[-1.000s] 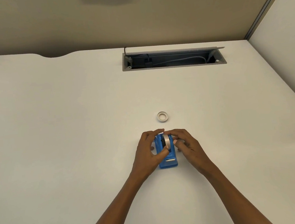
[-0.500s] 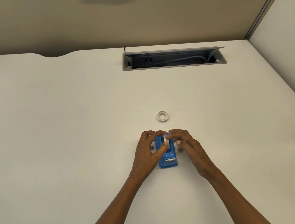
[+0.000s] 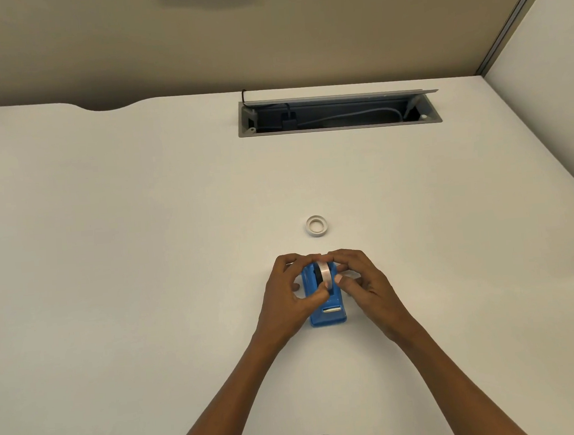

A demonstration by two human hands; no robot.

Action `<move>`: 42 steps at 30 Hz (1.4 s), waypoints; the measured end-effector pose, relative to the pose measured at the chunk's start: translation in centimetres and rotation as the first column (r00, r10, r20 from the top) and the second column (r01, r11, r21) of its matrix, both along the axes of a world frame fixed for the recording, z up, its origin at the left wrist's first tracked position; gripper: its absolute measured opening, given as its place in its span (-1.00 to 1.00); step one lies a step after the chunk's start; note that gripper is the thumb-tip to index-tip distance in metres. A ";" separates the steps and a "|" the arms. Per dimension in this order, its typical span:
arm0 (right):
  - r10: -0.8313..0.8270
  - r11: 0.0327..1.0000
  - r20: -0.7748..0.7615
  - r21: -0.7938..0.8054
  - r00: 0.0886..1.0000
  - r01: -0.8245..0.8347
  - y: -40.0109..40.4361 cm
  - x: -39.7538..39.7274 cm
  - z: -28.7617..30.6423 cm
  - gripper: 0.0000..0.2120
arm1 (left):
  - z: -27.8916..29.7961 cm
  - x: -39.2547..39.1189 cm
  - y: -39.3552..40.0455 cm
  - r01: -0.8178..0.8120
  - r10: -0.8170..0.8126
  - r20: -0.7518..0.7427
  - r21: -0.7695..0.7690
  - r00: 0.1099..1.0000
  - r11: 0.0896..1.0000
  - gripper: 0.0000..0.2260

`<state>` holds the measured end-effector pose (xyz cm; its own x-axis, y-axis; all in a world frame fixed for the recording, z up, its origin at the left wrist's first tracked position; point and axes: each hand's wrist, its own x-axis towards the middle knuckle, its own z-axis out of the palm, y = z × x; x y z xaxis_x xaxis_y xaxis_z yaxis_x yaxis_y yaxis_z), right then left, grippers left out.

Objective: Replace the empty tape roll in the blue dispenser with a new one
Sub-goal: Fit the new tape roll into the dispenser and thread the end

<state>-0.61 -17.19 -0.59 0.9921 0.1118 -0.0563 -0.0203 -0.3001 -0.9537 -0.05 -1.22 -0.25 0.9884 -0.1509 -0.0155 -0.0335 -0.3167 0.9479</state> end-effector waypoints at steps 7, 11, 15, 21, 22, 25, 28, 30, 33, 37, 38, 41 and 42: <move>-0.011 0.999 -0.014 -0.043 1.000 0.011 0.1 0.2 0.0 -0.71 | -0.4 -0.3 0.1 0.015 -0.015 0.006 -0.010 1.000 1.000 -0.48; -0.021 1.000 -0.047 -0.011 0.999 0.021 0.0 0.2 0.2 -0.71 | -0.2 -0.4 0.0 0.015 -0.015 0.029 0.008 0.999 1.000 -0.56; 0.000 0.997 -0.057 0.071 0.998 0.004 0.0 -0.2 0.6 -0.68 | -0.2 -0.3 0.1 0.019 -0.020 0.029 0.013 0.999 1.000 -0.60; -0.003 0.996 -0.019 0.087 1.000 0.005 -0.3 -0.5 0.9 -0.70 | 0.0 -0.2 0.1 0.019 -0.019 -0.002 0.013 1.000 1.000 -0.65; 0.005 0.998 -0.006 0.058 1.000 -0.005 -0.3 -0.4 0.9 -0.70 | 0.0 -0.2 0.1 0.021 -0.021 -0.003 0.013 1.000 1.000 -0.66; 0.002 1.000 0.001 0.008 1.000 -0.002 -0.2 0.0 0.5 -0.71 | 0.0 -0.2 0.1 0.017 -0.017 -0.006 0.009 1.000 1.000 -0.65; -0.007 1.000 -0.011 -0.014 1.000 0.007 -0.1 0.3 0.1 -0.70 | -0.1 -0.1 0.0 0.016 -0.016 0.000 0.024 1.000 1.000 -0.61; 0.011 1.000 -0.001 -0.019 1.000 -0.011 -0.1 0.4 0.1 -0.67 | -0.2 -0.1 0.0 0.016 -0.016 0.003 0.029 1.000 0.999 -0.60; 0.044 0.999 0.015 -0.027 0.999 -0.044 -0.1 0.5 0.3 -0.62 | -0.3 -0.1 0.0 0.024 -0.024 0.013 0.039 1.000 0.999 -0.57; 0.035 0.999 0.014 -0.031 0.999 -0.034 0.0 0.7 0.6 -0.64 | -0.5 -0.2 0.0 0.026 -0.026 0.007 0.045 1.000 0.999 -0.57; 0.028 0.999 0.010 -0.032 1.000 -0.027 0.0 0.8 0.6 -0.67 | -0.6 -0.2 0.0 0.025 -0.025 0.005 0.045 1.000 0.999 -0.56; -0.014 0.999 -0.025 -0.031 1.000 0.013 0.3 1.1 0.6 -0.73 | -0.6 -0.2 0.0 0.022 -0.022 0.002 0.053 1.000 0.998 -0.55; -0.028 0.999 -0.036 -0.030 0.999 0.027 0.4 1.2 0.6 -0.75 | -0.6 -0.2 0.0 0.021 -0.021 0.000 0.056 1.000 0.998 -0.54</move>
<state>0.56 -16.78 0.00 0.9920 0.0820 -0.0958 -0.0640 -0.3269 -0.9429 -0.24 -1.25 -0.87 0.9851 -0.1705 -0.0236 -0.0414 -0.3681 0.9288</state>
